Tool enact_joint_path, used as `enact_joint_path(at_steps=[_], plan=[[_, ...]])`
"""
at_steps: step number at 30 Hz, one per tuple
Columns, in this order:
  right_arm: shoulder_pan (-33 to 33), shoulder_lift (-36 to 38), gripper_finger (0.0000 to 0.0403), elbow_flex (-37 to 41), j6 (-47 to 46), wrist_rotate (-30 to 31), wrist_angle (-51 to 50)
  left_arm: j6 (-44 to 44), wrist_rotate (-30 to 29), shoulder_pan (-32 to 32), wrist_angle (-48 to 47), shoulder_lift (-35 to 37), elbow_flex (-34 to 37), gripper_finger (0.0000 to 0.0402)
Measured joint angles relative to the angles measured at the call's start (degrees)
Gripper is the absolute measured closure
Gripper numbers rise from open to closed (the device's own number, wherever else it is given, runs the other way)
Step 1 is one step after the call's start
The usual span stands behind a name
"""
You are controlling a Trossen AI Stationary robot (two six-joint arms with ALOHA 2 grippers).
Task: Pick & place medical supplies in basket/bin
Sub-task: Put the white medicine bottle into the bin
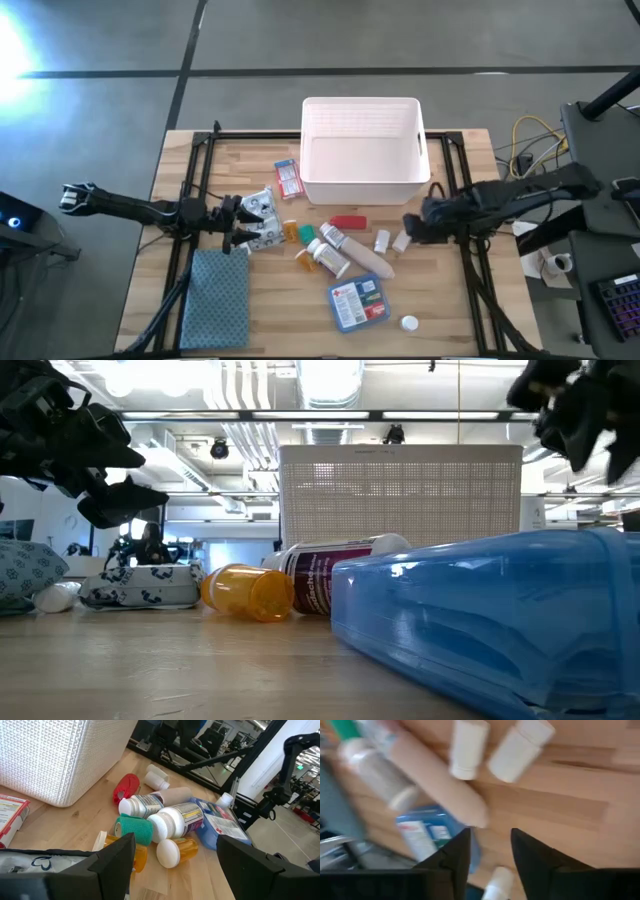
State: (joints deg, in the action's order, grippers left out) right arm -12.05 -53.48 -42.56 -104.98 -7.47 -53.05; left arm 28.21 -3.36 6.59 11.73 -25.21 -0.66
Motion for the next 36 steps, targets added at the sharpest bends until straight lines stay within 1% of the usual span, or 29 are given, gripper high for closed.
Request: enact_joint_path(at_steps=[4, 6, 7, 10, 11, 12, 13, 15, 17, 20, 24, 27, 30, 32, 33, 36], plan=[[-3.17, -6.84, 0.0214, 2.55, -5.55, 1.19, 2.67, 0.00, 0.02, 0.00, 0.00, 0.00, -0.01, 0.0142], [-4.69, -9.77, 0.0194, 3.78, -9.71, 3.91, 2.78, 0.00, 0.00, 0.00, 0.00, 0.00, 0.01, 0.0142], [-5.41, -11.00, 0.0184, 4.15, -12.58, 7.00, 2.44, 0.00, 0.02, 0.00, 0.00, 0.00, -0.01, 0.0142], [-7.36, -13.66, 0.0158, 4.49, -24.48, 20.41, 2.46, 0.00, 0.00, 0.01, 0.00, 0.00, 0.01, 0.0142], [-7.60, -14.73, 0.0151, 4.56, -27.66, 23.84, 2.69, 0.00, 0.00, 0.00, 0.00, 0.00, -0.01, 0.0142], [-7.46, -15.78, 0.0144, 4.61, -28.28, 25.03, 3.36, 0.00, 0.02, 0.00, 0.00, 0.00, -0.01, 0.0142], [-7.06, -16.90, 0.0139, 4.63, -27.70, 24.78, 4.35, 0.00, 0.00, 0.00, 0.00, 0.00, -0.01, 0.0142], [-6.77, -19.41, 0.0130, 4.64, -25.75, 21.80, 5.84, 0.00, 0.02, 0.01, 0.00, 0.00, -0.01, 0.0142], [-7.20, -22.06, 0.0123, 4.72, -25.76, 19.42, 6.57, 0.00, 0.00, 0.00, 0.00, 0.00, 0.01, 0.0142], [-7.48, -25.23, 0.0120, 4.72, -28.13, 18.95, 8.39, 0.00, 0.00, 0.01, 0.00, 0.00, -0.01, 0.0142], [-6.97, -28.82, 0.0129, 4.72, -27.72, 18.59, 12.43, 0.00, 0.00, 0.02, 0.00, 0.00, 0.01, 0.0142], [-7.05, -30.30, 0.0152, 4.63, -26.80, 16.96, 12.92, 0.00, 0.00, 0.01, 0.00, 0.00, 0.00, 0.0142], [-7.39, -30.32, 0.0196, 4.42, -24.51, 15.39, 12.15, 0.00, 0.00, 0.00, 0.00, 0.00, 0.01, 0.0142], [-7.73, -29.35, 0.0230, 3.85, -23.66, 14.41, 11.51, 0.00, 0.01, 0.02, 0.01, 0.00, -0.01, 0.0142], [-7.91, -28.45, 0.0240, 3.38, -23.07, 14.26, 11.53, 0.00, 0.00, 0.02, 0.00, 0.00, 0.01, 0.0142], [-7.89, -24.39, 0.0241, 0.86, -19.33, 14.82, 11.51, 0.00, 0.00, 0.02, 0.00, 0.00, 0.00, 0.0142]])
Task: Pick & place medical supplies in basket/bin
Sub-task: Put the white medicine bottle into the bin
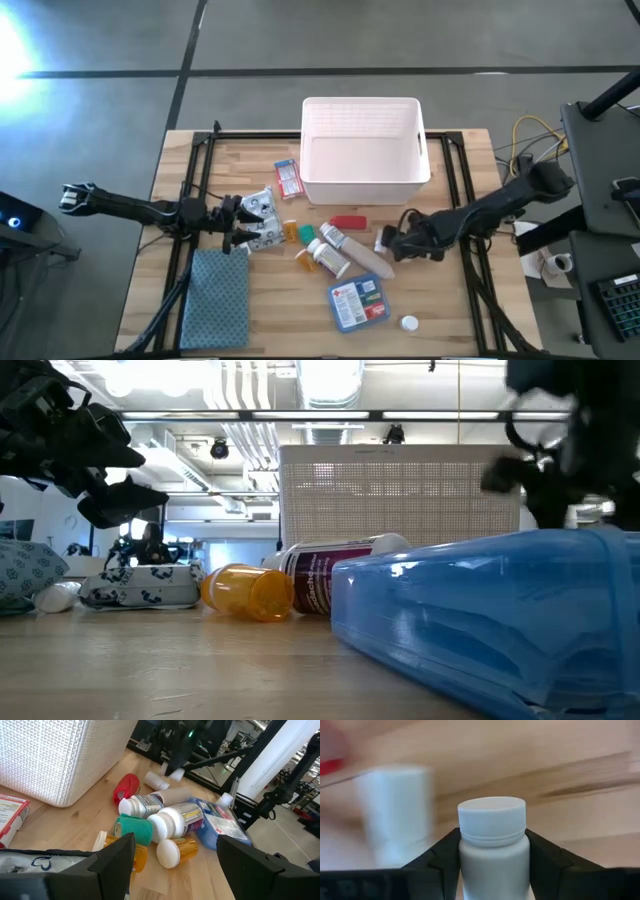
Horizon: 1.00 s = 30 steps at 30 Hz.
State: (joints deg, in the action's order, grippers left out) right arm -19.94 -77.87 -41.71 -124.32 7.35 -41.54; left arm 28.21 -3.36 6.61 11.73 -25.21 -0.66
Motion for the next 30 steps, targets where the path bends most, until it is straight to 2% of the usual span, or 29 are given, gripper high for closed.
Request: enact_joint_path(at_steps=[3, 9, 12, 14, 16, 20, 22, 24, 26, 30], plan=[[-0.48, 4.24, 0.0241, -5.50, 6.25, 5.86, 0.20, 0.00, 0.01, -0.01, 0.00, 0.00, 0.00, 0.0142], [0.45, 11.27, 0.0241, -20.58, 33.50, 22.43, 0.62, 0.00, 0.00, -0.02, 0.00, 0.00, 0.00, 0.0142], [4.31, 12.60, 0.0235, -27.98, 45.61, 35.26, 0.36, 0.00, 0.01, 0.00, 0.00, 0.00, 0.00, 0.0142], [9.35, 12.48, 0.0232, -31.68, 52.50, 39.87, -1.42, 0.00, 0.00, 0.01, 0.00, 0.00, 0.02, 0.0142], [16.90, 11.25, 0.0231, -34.38, 57.15, 37.50, -5.00, 0.00, 0.00, 0.01, 0.00, 0.00, 0.00, 0.0142], [32.11, 7.42, 0.0223, -36.53, 65.28, 20.13, -10.77, 0.00, 0.00, -0.01, 0.00, 0.00, 0.00, 0.0142], [37.52, 5.10, 0.0210, -36.55, 69.62, 11.30, -10.74, 0.00, -0.48, 0.01, 0.08, 0.00, 0.01, 0.0142], [41.30, 2.69, 0.0196, -36.53, 72.06, 5.33, -10.24, 0.01, -3.23, -0.01, 0.51, 0.00, 0.01, 0.0142], [42.71, 1.02, 0.0185, -36.78, 73.41, 3.53, -10.69, 2.25, -4.52, -0.02, 1.00, 0.03, 0.02, 0.0142], [42.59, -0.87, 0.0172, -39.83, 75.44, 6.01, -13.02, 13.84, -4.48, -0.02, 2.70, 0.13, 0.00, 0.0142]])
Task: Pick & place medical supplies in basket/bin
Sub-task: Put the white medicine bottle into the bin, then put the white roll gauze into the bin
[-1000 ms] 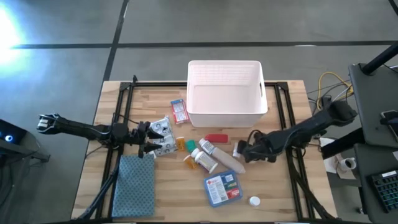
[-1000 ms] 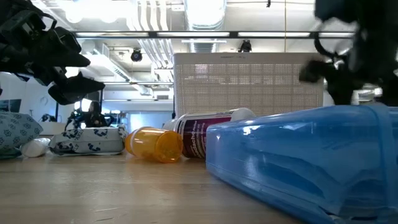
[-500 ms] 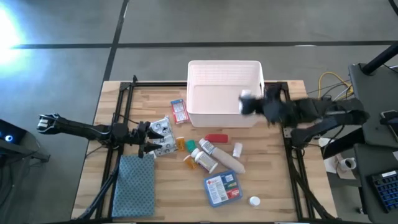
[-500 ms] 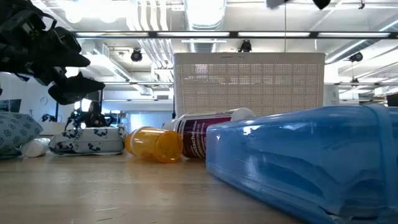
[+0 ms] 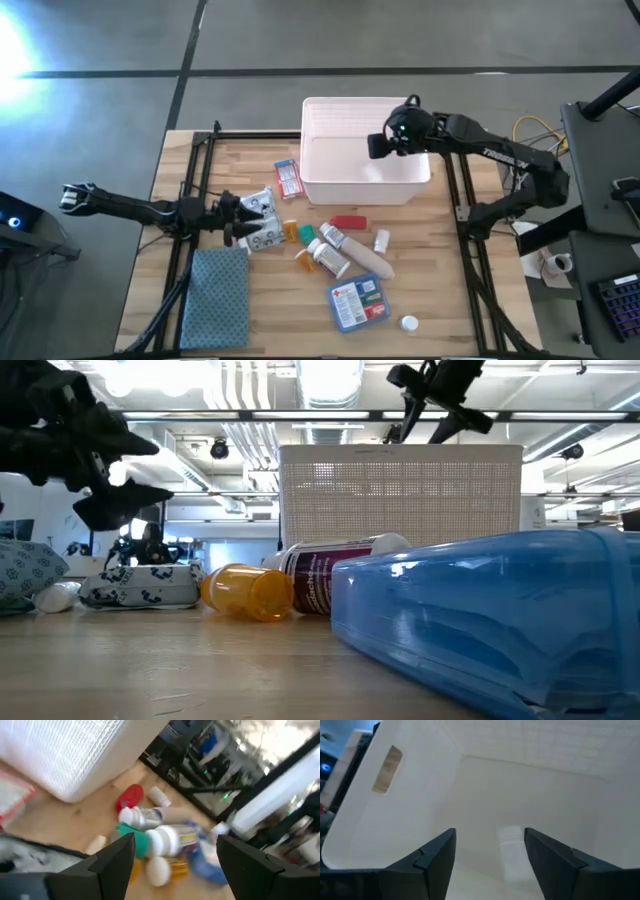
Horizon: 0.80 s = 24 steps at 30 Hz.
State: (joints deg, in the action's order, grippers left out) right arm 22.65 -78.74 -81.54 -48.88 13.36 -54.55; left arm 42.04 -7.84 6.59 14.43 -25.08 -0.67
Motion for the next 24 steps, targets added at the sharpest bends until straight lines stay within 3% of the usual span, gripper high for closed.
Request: enact_joint_path(at_steps=[3, 7, 11, 13, 19, 24], plan=[[0.00, -1.10, 0.0165, -3.03, 1.10, 0.01, -4.43, 6.54, -0.47, -0.18, -0.01, 0.00, -0.01, 0.0142], [-1.93, -0.19, 0.0155, -7.09, 6.39, 0.58, -6.24, 11.53, -6.64, -0.26, 1.02, 0.00, -1.42, 0.0142], [-5.74, 1.02, 0.0150, -10.57, 5.79, 4.70, -11.52, 11.65, -8.61, -0.24, 0.54, -0.02, -5.26, 0.0142], [-7.02, 1.19, 0.0150, -11.68, 3.84, 7.03, -15.68, 12.40, -8.63, -0.24, -9.02, -0.20, -9.64, 0.0142], [-9.76, 1.50, 0.0148, -11.69, -4.47, 7.77, -23.68, 22.19, -8.65, -0.13, -59.35, -7.28, -30.01, 0.0142], [-10.61, 1.45, 0.0148, -11.20, -10.69, 7.85, -25.21, 29.55, -5.71, 0.09, -79.84, -15.75, -40.58, 0.0142]])
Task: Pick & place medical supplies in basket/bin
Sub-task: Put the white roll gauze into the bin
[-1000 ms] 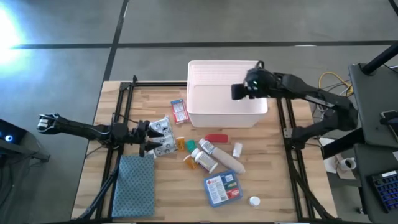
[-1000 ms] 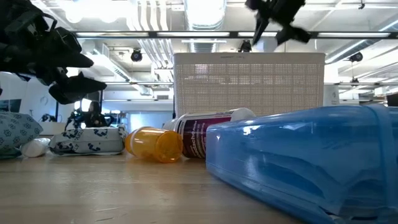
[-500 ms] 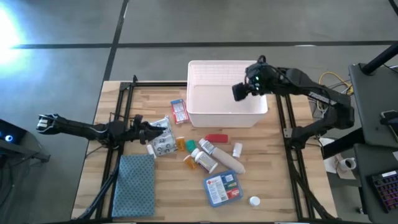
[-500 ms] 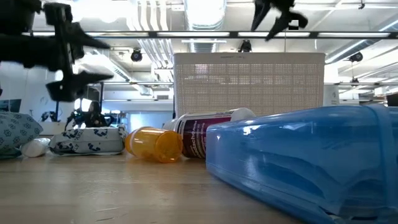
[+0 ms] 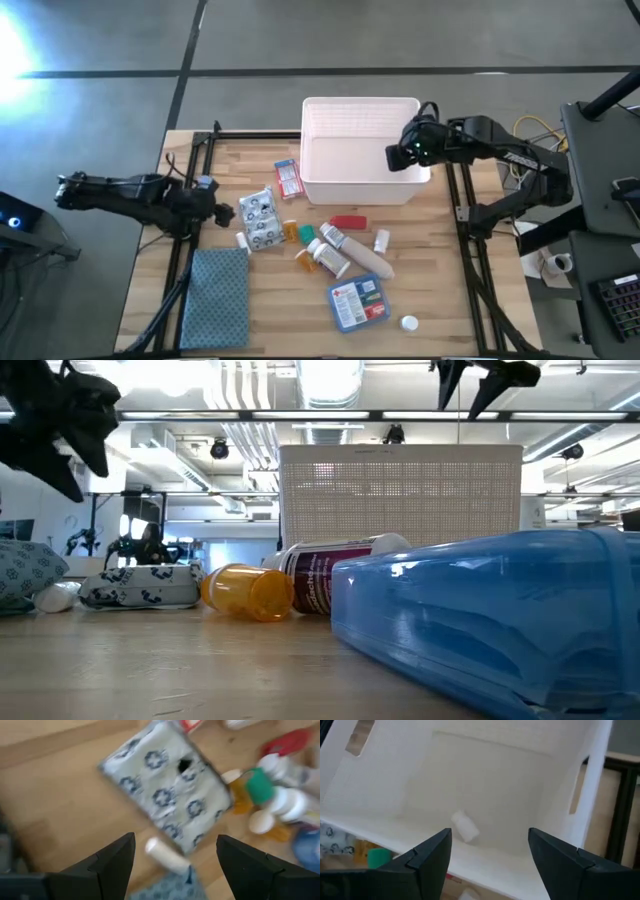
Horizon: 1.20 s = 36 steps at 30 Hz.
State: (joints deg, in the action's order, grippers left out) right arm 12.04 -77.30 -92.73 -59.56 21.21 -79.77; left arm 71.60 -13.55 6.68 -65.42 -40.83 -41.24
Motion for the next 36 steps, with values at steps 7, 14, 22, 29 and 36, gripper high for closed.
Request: enact_joint_path(at_steps=[7, 14, 22, 29, 36], plan=[[-0.16, -0.50, 0.0147, 1.05, -3.02, -0.22, -1.16, 16.27, 0.90, 6.71, 0.82, -7.54, 0.53, 0.0142], [-0.18, -1.62, 0.0151, 1.47, -0.91, -0.17, -1.09, 33.19, 2.77, 14.65, 3.99, -11.58, 4.67, 0.0142], [-0.15, -1.68, 0.0149, 1.56, 0.23, 1.22, -0.92, 37.67, 3.24, 15.17, 11.05, -15.86, 7.87, 0.0142], [-0.14, -1.92, 0.0155, 1.58, 0.87, 2.76, -0.73, 41.35, 3.15, 15.14, 18.55, -21.30, 11.64, 0.0142], [-0.14, -2.07, 0.0156, 1.58, 1.06, 2.95, -0.44, 41.48, 2.79, 15.14, 26.39, -25.98, 14.40, 0.0144]])
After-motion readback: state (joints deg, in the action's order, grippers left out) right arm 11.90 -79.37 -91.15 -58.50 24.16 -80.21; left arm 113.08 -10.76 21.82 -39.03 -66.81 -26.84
